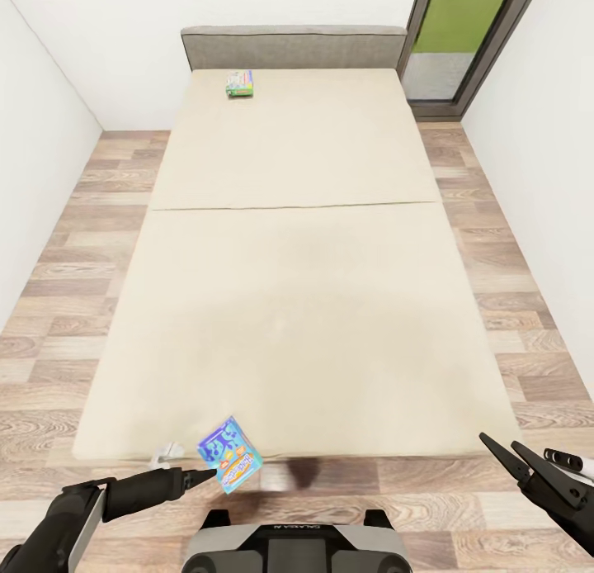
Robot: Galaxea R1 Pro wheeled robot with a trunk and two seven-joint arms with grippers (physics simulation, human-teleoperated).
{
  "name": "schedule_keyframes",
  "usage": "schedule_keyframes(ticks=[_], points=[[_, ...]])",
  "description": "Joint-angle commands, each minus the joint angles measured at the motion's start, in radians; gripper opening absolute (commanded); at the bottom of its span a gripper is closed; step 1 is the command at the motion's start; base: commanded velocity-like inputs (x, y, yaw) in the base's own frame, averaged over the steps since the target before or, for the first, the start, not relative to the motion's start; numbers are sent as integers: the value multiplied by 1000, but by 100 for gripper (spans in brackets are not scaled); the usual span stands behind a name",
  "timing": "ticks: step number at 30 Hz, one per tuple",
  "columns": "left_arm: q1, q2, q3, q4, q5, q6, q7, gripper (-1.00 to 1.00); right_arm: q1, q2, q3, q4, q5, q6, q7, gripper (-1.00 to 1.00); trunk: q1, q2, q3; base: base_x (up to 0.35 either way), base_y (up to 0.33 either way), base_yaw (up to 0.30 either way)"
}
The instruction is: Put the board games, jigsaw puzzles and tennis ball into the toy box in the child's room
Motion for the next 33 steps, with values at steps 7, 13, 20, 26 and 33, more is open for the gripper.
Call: schedule_keyframes(ticks=[7,13,20,26,33], points=[[0,0,1,0,4,11,-2,100,0,0,10,0,-5,6,-1,100,0,0,0,0,-124,0],[0,0,1,0,4,11,-2,100,0,0,28,0,-5,-11,-1,100,0,0,0,0,-72,0],[0,1,2,-1,5,11,-2,100,0,0,38,0,-5,-56,-2,100,0,0,0,0,-18,0],[0,7,8,-1,8,8,-7,100,0,5,48,0,-5,-71,-7,100,0,0,0,0,-5,0],[0,5,27,-2,9,9,-47,100,0,37,65,0,-2,-99,-7,100,0,0,0,0,0,0]])
